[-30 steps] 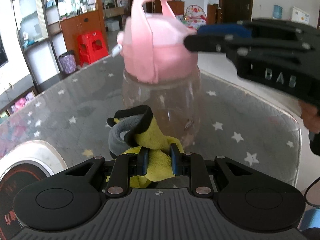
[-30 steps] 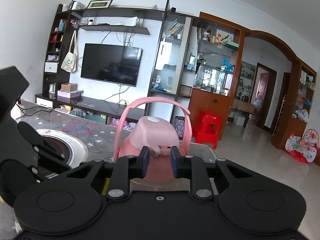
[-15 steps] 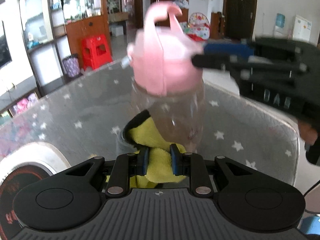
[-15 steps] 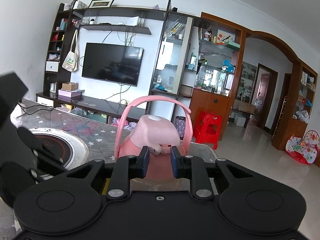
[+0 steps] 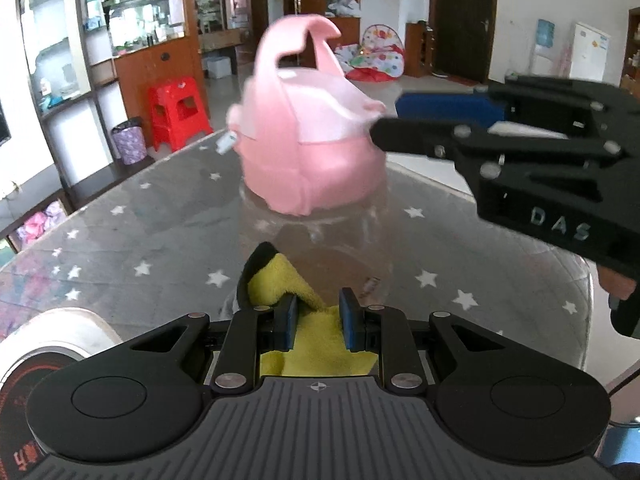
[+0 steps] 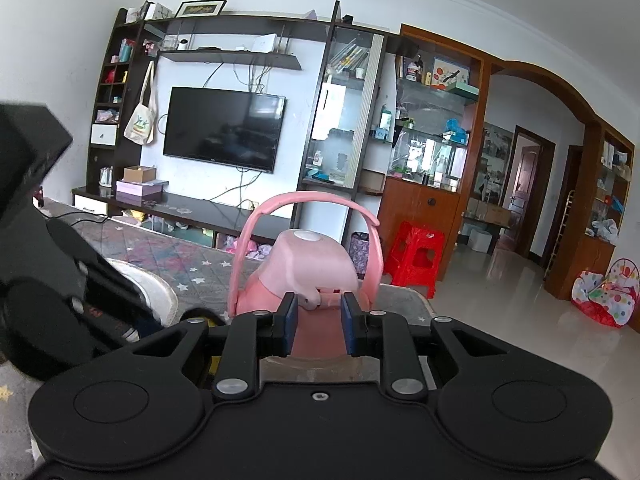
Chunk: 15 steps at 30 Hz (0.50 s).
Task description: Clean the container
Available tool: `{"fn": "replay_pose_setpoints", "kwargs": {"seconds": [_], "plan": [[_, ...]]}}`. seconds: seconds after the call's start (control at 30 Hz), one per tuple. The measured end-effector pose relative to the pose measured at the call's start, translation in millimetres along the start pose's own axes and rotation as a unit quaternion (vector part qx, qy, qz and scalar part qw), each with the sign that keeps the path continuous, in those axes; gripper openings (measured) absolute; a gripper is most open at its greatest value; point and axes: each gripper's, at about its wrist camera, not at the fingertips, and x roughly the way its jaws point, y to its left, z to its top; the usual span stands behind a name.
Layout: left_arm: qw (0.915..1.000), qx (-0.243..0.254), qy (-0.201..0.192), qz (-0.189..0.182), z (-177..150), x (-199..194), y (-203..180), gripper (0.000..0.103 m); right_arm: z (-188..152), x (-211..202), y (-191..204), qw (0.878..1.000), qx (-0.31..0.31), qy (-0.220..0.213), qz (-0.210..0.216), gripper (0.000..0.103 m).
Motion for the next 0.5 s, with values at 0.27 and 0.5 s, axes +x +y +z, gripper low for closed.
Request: {"fn": "replay_pose_setpoints", "kwargs": {"seconds": [0.27,0.5], "plan": [[0.9995,-0.011,-0.009,0.03,-3.0,-8.1,11.6,0.022,9.7,-11.5,10.9,1.0,-0.007,-0.019,0.015,0.025],[0.9973,-0.036,-0.048,0.043,9.1,-25.2,25.1,0.014,17.5,-13.7,20.8,0.999,-0.01,-0.031,0.024,0.025]]}}
